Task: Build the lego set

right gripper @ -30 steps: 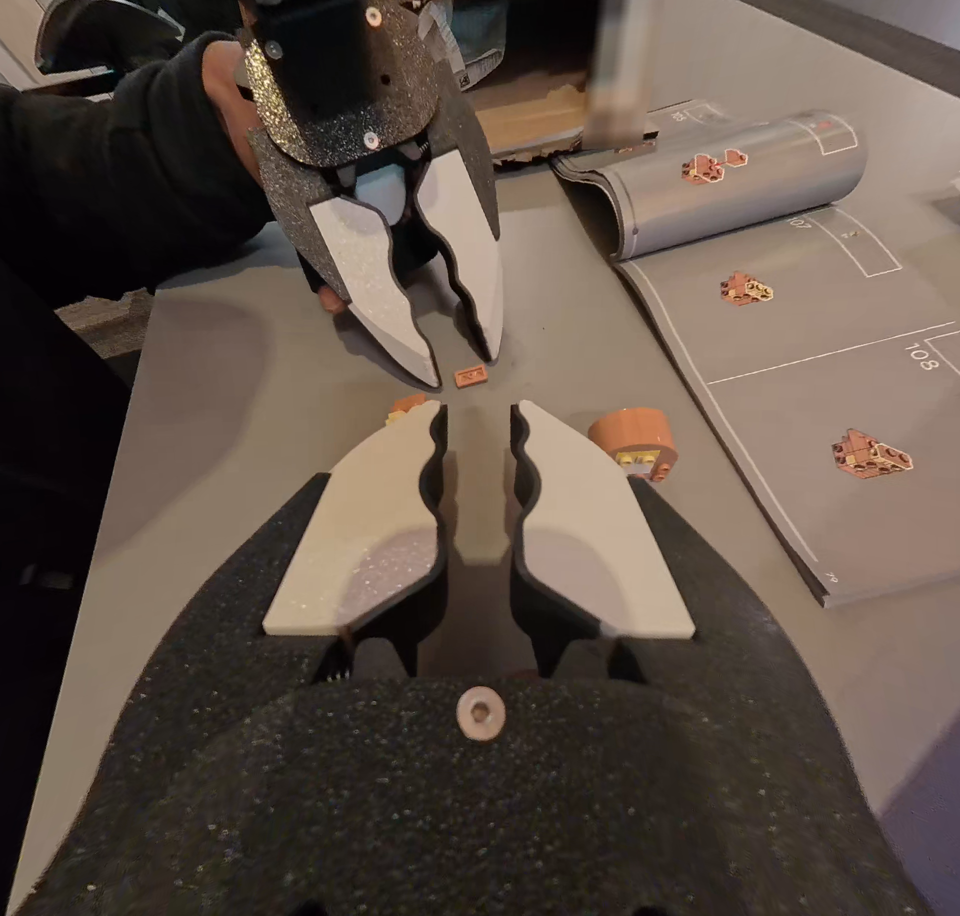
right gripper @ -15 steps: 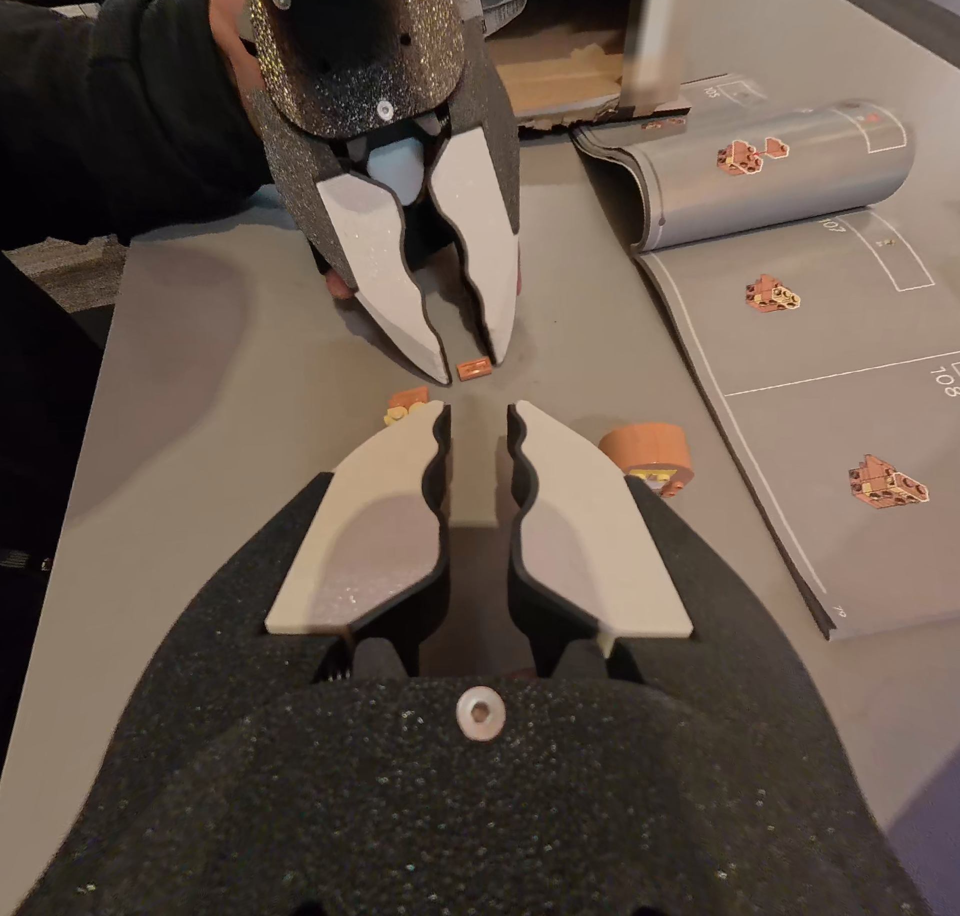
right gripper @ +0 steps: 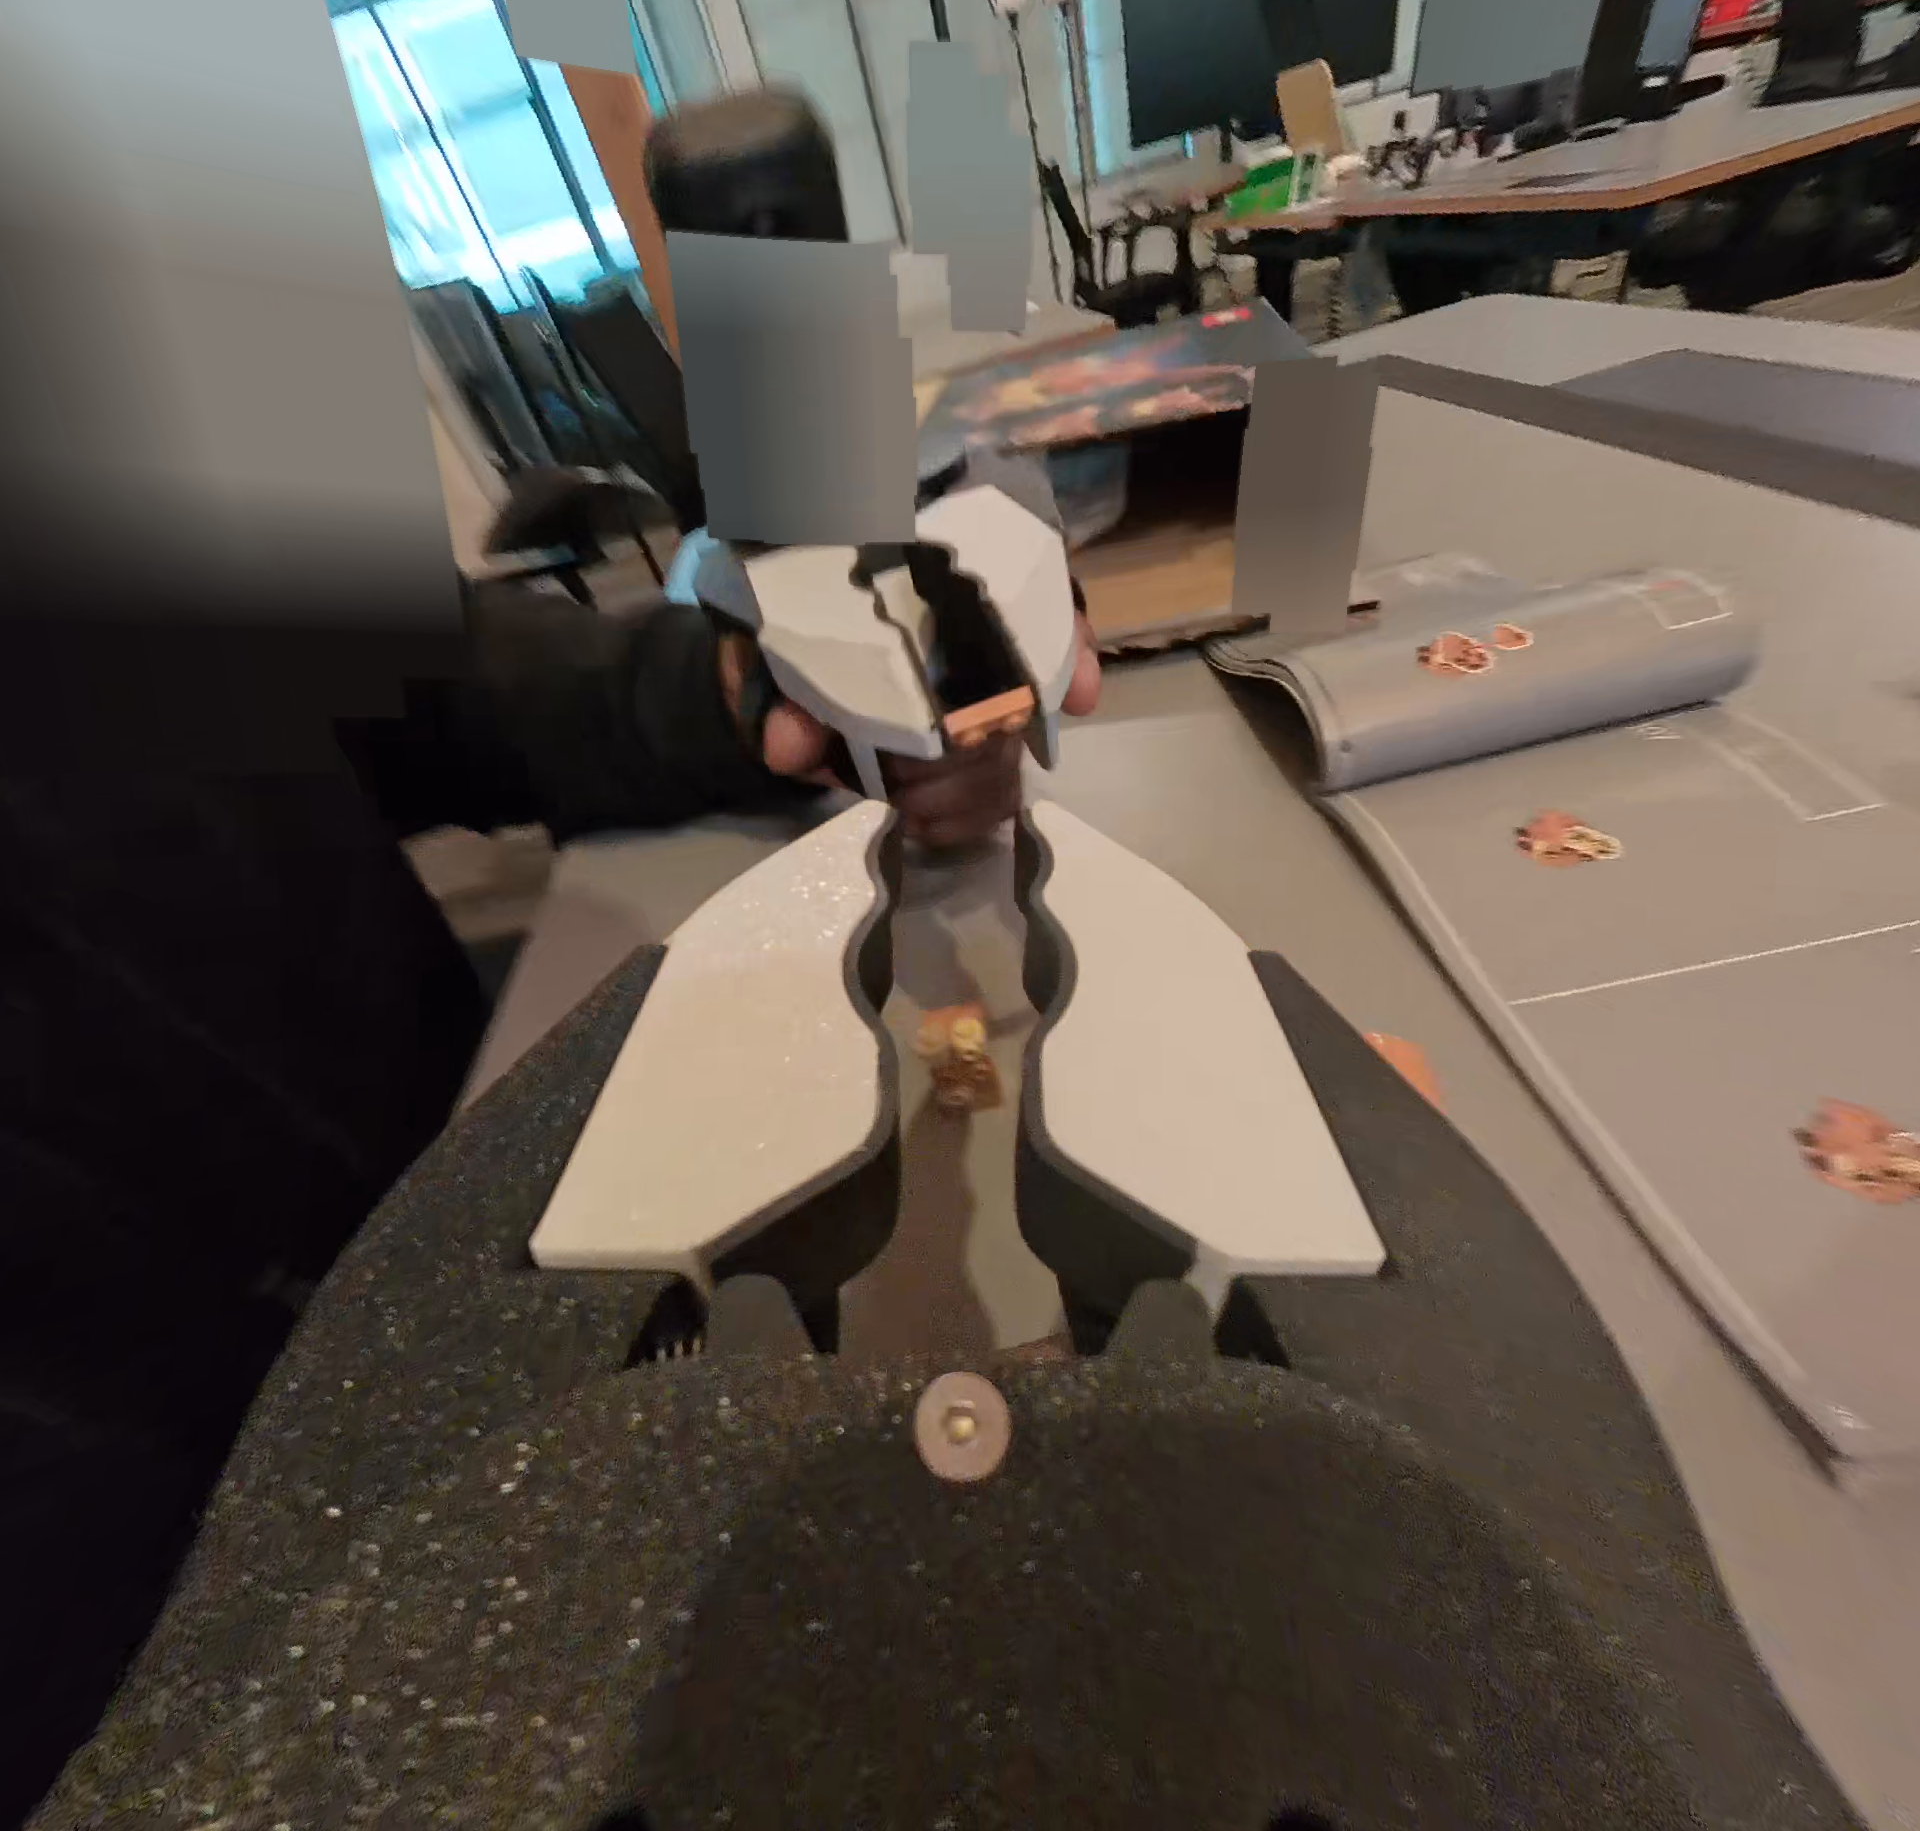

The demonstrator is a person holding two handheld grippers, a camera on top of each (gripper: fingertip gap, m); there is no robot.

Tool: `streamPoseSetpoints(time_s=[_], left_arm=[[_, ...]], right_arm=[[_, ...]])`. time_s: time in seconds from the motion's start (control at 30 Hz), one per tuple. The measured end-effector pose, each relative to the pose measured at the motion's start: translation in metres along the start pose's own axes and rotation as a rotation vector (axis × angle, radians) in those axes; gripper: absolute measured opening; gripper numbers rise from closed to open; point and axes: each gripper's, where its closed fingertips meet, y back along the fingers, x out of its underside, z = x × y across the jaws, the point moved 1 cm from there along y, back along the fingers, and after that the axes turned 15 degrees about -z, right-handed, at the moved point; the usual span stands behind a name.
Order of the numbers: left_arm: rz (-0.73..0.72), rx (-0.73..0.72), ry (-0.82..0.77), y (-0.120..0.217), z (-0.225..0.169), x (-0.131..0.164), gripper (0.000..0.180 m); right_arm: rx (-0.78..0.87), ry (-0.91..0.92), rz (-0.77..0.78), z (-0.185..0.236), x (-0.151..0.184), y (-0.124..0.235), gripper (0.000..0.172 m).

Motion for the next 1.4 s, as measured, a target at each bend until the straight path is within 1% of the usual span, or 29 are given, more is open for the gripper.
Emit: streamPoseSetpoints(time_s=[0.07,0.13,0.23,0.33,0.47,0.7,0.8,0.9,0.97,1.03,1.1,1.13,1.2,1.27,1.33,1.4], left_arm=[[-0.022,0.037,-0.028,-0.001,-0.007,-0.002,0.015],[-0.064,0.057,-0.003,-0.004,-0.012,-0.005,0.015],[-0.128,0.090,0.014,-0.007,-0.019,-0.010,0.015],[-0.120,0.107,-0.028,-0.008,-0.023,-0.007,0.015],[-0.131,0.144,-0.067,-0.010,-0.032,-0.007,0.015],[-0.153,0.191,-0.148,-0.008,-0.042,-0.010,0.015],[-0.157,0.198,-0.191,-0.008,-0.045,-0.010,0.015],[-0.134,0.186,-0.212,-0.008,-0.043,-0.008,0.016],[-0.082,0.165,-0.238,-0.007,-0.038,-0.004,0.017],[0.012,0.175,-0.267,-0.002,-0.035,0.005,0.023],[0.189,0.223,-0.268,0.009,-0.036,0.024,0.028],[0.290,0.224,-0.285,0.016,-0.032,0.036,0.032],[0.457,0.190,-0.330,0.029,-0.021,0.055,0.035],[0.608,0.177,-0.281,0.041,-0.016,0.073,0.040],[0.672,0.165,-0.236,0.044,-0.015,0.085,0.040],[0.679,0.179,-0.192,0.042,-0.019,0.089,0.037]], right_arm=[[-0.022,-0.110,-0.048,0.001,-0.007,0.002,0.018],[-0.041,-0.178,-0.083,0.002,-0.010,0.003,0.018],[-0.088,-0.268,-0.091,0.009,-0.010,0.002,0.018],[-0.186,-0.427,-0.112,0.021,-0.014,0.002,0.018],[-0.265,-0.595,-0.124,0.030,-0.015,0.002,0.018],[-0.316,-0.752,-0.141,0.034,-0.017,0.001,0.011],[-0.329,-0.777,-0.127,0.037,-0.016,0.001,0.010],[-0.300,-0.753,-0.111,0.035,-0.014,0.001,0.009],[-0.248,-0.717,-0.095,0.029,-0.012,0.001,0.008],[-0.191,-0.665,-0.079,0.022,-0.010,0.002,0.008],[-0.143,-0.627,-0.065,0.015,-0.010,0.004,0.008],[-0.113,-0.610,-0.057,0.010,-0.010,0.005,0.008],[-0.057,-0.565,-0.026,0.002,-0.007,0.007,0.008],[0.002,-0.498,0.027,-0.005,0.001,0.008,0.008],[0.044,-0.459,0.087,-0.008,0.010,0.009,0.008],[0.076,-0.420,0.145,-0.009,0.019,0.009,0.008]])
